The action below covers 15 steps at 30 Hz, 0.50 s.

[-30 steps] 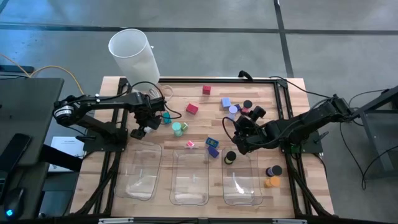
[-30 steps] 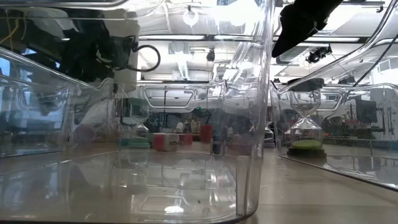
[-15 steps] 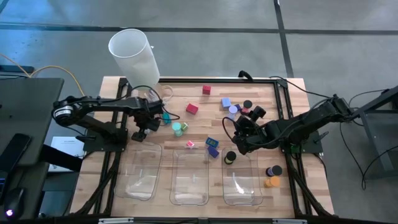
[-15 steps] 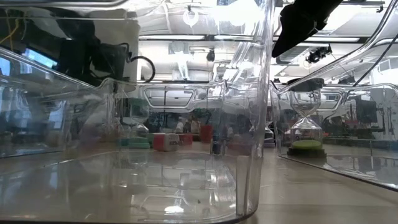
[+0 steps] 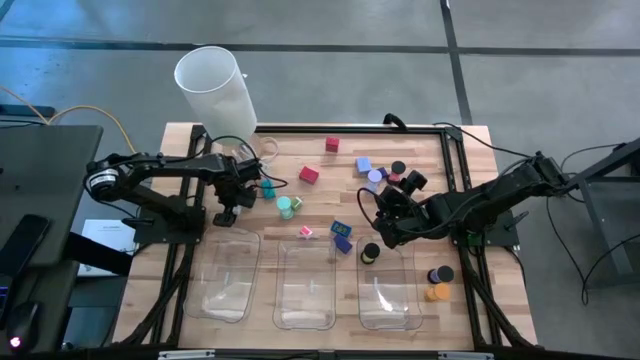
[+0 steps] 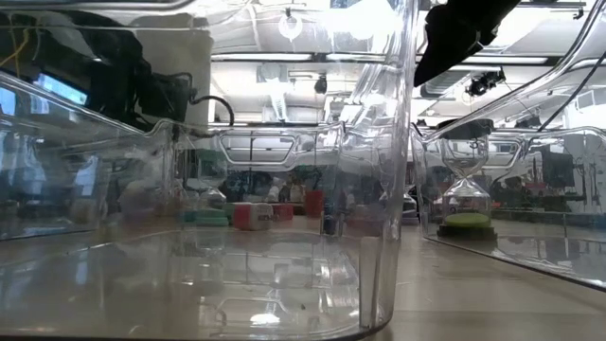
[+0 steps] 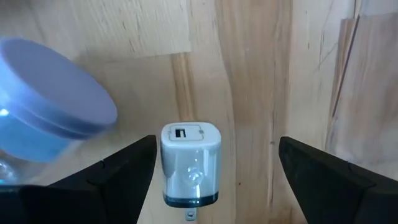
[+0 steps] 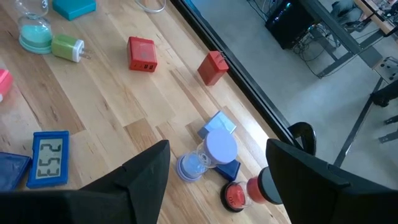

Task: Pick & Place Office items
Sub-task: Put the white adapter into the left bin

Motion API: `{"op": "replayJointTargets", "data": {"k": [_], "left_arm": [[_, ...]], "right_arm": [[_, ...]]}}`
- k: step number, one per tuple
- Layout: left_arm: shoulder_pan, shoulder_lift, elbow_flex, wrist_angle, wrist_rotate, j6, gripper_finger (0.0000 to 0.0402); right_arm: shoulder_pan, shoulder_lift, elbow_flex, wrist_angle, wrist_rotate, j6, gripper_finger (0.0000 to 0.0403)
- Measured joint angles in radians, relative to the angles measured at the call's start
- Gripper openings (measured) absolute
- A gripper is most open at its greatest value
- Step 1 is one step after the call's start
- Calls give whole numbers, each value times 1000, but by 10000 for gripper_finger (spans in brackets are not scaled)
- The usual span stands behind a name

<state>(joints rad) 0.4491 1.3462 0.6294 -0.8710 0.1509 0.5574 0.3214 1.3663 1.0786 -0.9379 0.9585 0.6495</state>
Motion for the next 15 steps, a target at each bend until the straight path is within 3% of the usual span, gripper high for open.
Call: {"op": "replayJointTargets", "data": {"k": [9, 15], "left_arm": [[-40, 112, 17, 42, -119, -16, 330], [-56, 109, 15, 40, -119, -65, 330]], "right_arm": [[0, 0, 0, 0, 0, -4, 256], [0, 0, 0, 1, -20, -26, 256]]}}
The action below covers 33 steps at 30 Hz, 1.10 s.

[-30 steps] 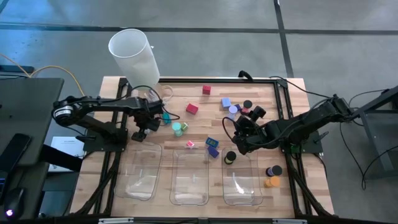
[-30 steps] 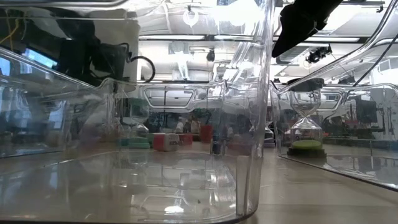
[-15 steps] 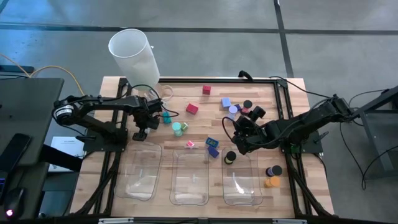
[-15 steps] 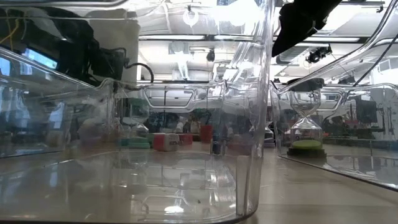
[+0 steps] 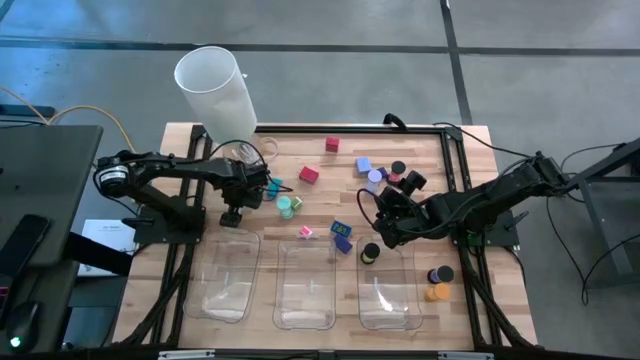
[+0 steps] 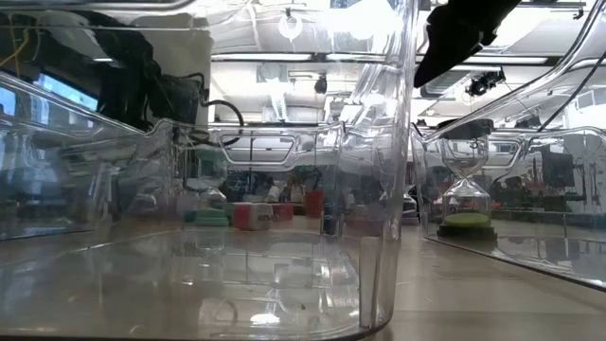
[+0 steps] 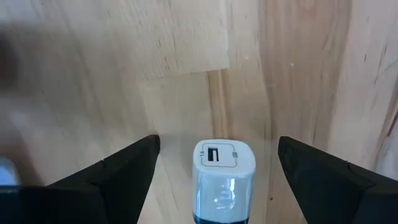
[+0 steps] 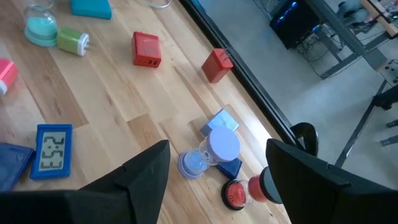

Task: Pick & Place Office items
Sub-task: Put the white adapter into the left bin

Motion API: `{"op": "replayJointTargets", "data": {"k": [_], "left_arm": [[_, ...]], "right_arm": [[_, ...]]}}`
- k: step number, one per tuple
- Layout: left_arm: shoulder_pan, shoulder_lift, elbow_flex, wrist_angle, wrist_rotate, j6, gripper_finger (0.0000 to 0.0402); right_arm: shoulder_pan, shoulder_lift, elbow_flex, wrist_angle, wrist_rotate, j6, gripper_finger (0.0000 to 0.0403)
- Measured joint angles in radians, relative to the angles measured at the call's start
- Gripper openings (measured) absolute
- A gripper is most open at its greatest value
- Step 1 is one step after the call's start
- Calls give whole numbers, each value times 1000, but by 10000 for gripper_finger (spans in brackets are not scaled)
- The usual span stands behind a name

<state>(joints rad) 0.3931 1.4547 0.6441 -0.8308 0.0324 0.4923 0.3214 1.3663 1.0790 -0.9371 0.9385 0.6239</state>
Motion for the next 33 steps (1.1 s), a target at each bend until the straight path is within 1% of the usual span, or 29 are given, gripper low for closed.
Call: {"op": "replayJointTargets", "data": {"k": [7, 33], "left_arm": [[1, 0, 3, -59, 14, -124, 330], [-7, 1, 0, -53, 15, -146, 330]], "right_arm": [[0, 0, 0, 1, 0, -1, 256], [-1, 0, 0, 3, 1, -1, 256]]}}
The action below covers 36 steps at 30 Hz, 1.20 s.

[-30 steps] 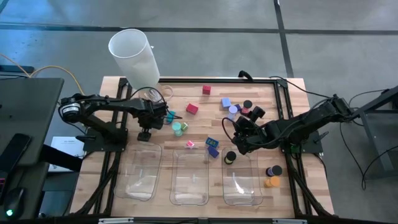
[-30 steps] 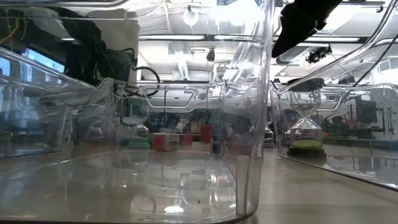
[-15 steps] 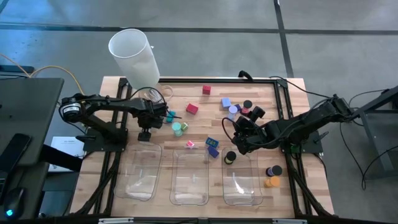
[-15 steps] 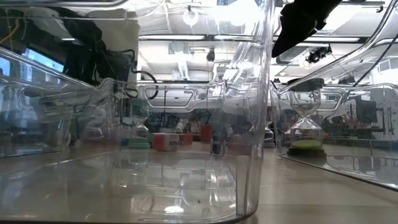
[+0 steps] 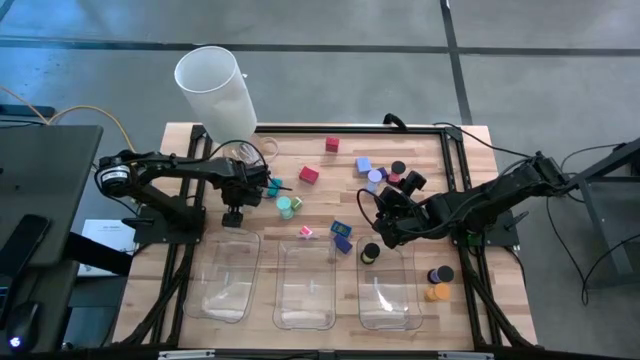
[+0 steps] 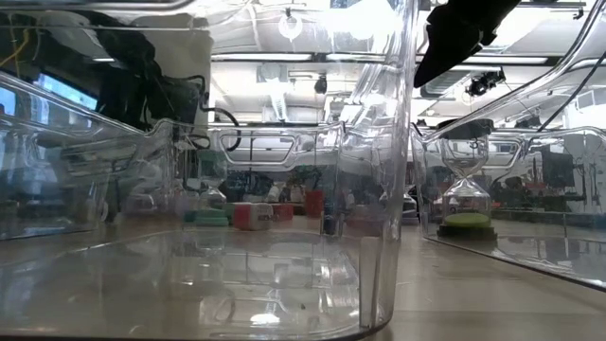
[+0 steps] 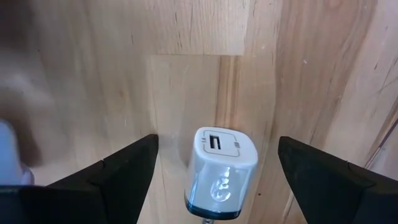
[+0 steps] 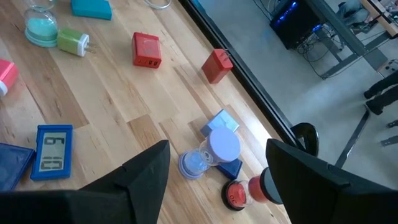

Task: Pick & Place Office items
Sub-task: Put the white adapter into the left bin

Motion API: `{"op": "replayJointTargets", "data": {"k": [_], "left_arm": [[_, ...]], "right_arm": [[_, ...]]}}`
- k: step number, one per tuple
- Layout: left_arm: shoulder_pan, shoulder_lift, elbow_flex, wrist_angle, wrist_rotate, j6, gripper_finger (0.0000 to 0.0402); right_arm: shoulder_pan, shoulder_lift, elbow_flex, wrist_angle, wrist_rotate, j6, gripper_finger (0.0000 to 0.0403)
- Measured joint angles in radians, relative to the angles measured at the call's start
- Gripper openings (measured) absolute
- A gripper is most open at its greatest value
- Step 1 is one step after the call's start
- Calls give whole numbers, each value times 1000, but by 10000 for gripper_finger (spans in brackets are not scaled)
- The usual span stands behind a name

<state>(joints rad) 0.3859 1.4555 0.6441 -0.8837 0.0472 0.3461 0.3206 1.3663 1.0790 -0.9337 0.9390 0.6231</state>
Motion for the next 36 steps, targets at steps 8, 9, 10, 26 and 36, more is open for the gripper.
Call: {"op": "replayJointTargets", "data": {"k": [8, 9, 10, 26, 36], "left_arm": [[0, 0, 0, 1, 0, -3, 330], [0, 0, 0, 1, 0, -3, 330], [0, 0, 0, 1, 0, -3, 330], [-6, 0, 0, 0, -33, 7, 330], [-6, 0, -11, -5, -86, 92, 328]], "right_arm": [[0, 0, 0, 5, 0, 0, 256], [0, 0, 0, 7, 0, 0, 256], [0, 0, 0, 8, 0, 0, 256], [0, 0, 0, 11, 0, 0, 256], [0, 0, 0, 11, 0, 0, 256]]}}
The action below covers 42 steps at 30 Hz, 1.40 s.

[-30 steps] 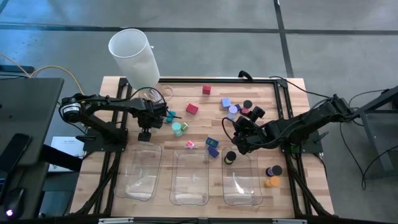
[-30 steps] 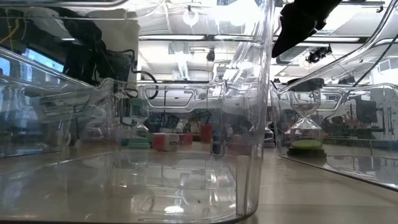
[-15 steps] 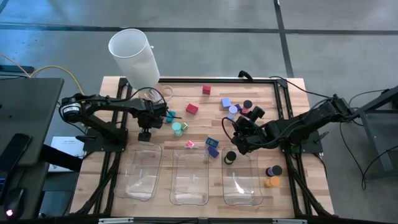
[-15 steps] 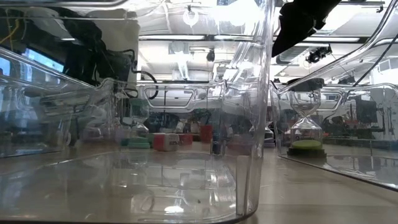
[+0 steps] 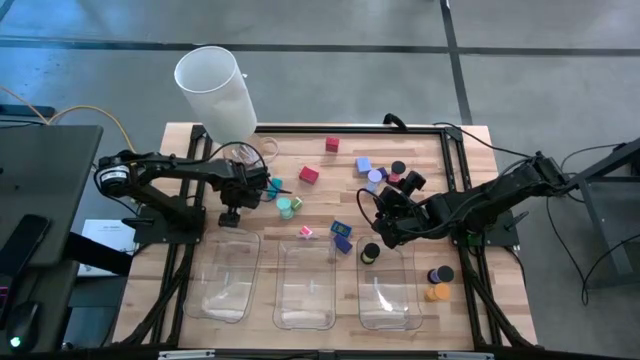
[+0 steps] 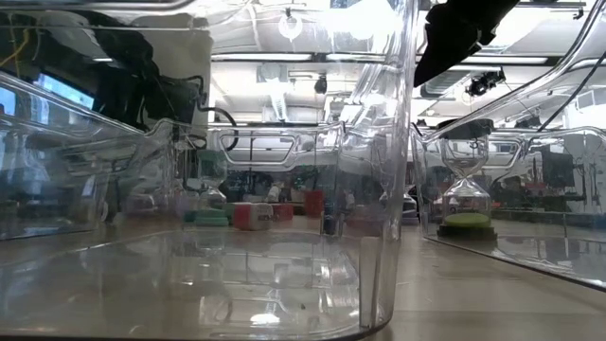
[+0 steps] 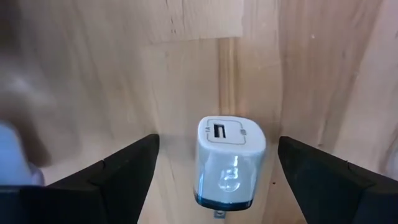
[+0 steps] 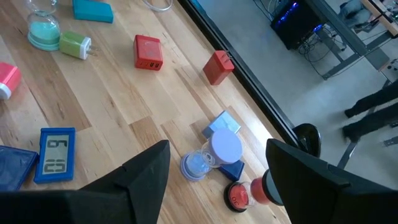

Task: Pick & Place Office items
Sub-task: Put the white adapter into the left bin

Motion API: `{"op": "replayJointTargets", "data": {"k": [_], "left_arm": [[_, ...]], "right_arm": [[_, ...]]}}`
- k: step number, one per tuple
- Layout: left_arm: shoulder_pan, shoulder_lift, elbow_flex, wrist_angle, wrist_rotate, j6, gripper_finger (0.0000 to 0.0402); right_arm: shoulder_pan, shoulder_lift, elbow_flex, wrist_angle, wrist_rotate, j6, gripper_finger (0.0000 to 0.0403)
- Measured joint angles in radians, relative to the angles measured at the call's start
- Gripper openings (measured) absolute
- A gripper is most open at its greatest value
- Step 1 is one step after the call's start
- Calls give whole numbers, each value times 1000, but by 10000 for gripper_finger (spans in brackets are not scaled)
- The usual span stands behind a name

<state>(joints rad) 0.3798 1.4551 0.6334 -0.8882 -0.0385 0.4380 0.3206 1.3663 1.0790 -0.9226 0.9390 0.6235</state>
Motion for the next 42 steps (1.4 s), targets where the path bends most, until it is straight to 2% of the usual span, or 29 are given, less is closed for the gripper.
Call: {"op": "replayJointTargets", "data": {"k": [6, 13, 17, 23, 30, 34, 39, 42], "left_arm": [[0, 1, -2, 5, -28, 10, 283], [-1, 1, -5, 12, -37, 38, 189], [-33, 0, -8, 10, -79, 66, 129], [-95, 0, -9, 19, -122, 63, 126], [-155, 2, 0, 3, -180, -47, 126], [-175, 4, 48, -32, -213, -90, 126], [-191, 5, 157, -150, -232, -165, 126], [-195, 5, 230, -293, -240, -233, 126]], "right_arm": [[0, 0, 0, 0, 0, 0, 256], [0, 0, 0, 0, 0, 0, 256], [0, 0, 0, 0, 0, 0, 256], [0, 0, 0, 0, 0, 0, 256], [0, 0, 0, 0, 0, -7, 256], [0, 0, 0, 0, 0, -19, 256], [0, 0, 0, 0, 0, -19, 256], [0, 0, 0, 0, 0, -19, 256]]}}
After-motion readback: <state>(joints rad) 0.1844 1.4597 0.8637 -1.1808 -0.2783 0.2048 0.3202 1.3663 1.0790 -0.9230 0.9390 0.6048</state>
